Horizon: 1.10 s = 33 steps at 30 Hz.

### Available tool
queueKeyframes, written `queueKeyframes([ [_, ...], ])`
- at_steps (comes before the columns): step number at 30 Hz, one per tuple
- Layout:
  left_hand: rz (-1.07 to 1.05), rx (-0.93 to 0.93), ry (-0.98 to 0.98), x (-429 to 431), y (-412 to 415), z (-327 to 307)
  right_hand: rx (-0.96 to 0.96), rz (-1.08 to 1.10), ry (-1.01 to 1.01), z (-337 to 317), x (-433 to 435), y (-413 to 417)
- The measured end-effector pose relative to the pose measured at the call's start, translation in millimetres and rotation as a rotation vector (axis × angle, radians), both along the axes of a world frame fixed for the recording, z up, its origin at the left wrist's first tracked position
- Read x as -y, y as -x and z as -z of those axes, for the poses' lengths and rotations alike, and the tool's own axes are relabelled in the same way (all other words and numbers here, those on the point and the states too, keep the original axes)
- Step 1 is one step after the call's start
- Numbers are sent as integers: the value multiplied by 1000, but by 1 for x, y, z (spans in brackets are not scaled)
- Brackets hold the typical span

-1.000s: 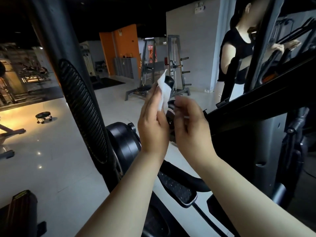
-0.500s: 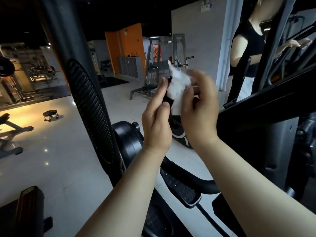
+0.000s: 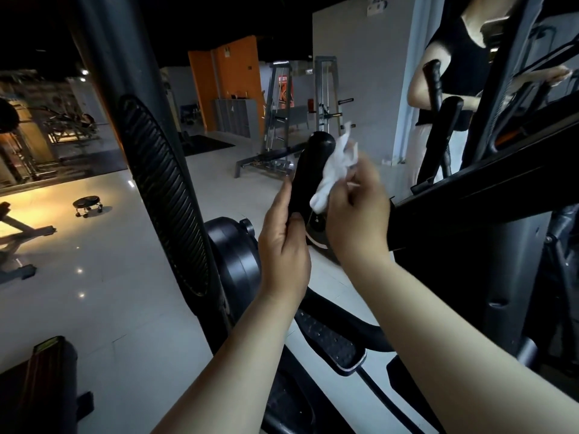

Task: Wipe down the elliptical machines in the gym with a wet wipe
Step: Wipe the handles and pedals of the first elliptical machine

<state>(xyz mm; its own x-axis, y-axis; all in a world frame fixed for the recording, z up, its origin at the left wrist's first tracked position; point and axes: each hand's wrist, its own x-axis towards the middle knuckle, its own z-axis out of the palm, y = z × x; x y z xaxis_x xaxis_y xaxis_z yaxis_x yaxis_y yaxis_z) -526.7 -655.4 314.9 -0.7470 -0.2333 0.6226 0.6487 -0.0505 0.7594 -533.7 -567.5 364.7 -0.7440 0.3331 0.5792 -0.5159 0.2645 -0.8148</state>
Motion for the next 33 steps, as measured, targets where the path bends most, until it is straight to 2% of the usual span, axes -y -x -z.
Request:
queueKeyframes([
  [1, -15, 6, 3, 1, 1, 5, 3, -1, 18, -2, 0, 2],
  [4, -36, 23, 19, 8, 5, 19, 20, 66, -124, 16, 11, -5],
  [7, -124, 64, 88, 10, 5, 30, 126, 13, -232, 53, 19, -17],
  [13, -210, 60, 193, 15, 8, 41, 46, 10, -129, 50, 18, -13],
  [16, -254, 29, 259, 17, 12, 47, 192, -101, -188, 75, 21, -14],
  [19, -250, 61, 288, 20, 14, 56, 326, -210, -362, 90, 12, -15],
  [23, -268, 87, 285, 21, 9, 62, 257, -139, -407, 79, 15, -21],
  [25, -262, 115, 287, 23, 7, 66, 241, -146, -550, 89, 18, -23],
  [27, -250, 143, 292, 25, 5, 72, 344, -242, -667, 92, 12, -26],
  [30, -263, 165, 339, 27, 1, 81, 444, -250, -975, 83, -2, -26],
  [33, -236, 188, 363, 25, 2, 92, 455, -191, -963, 86, 3, -28],
])
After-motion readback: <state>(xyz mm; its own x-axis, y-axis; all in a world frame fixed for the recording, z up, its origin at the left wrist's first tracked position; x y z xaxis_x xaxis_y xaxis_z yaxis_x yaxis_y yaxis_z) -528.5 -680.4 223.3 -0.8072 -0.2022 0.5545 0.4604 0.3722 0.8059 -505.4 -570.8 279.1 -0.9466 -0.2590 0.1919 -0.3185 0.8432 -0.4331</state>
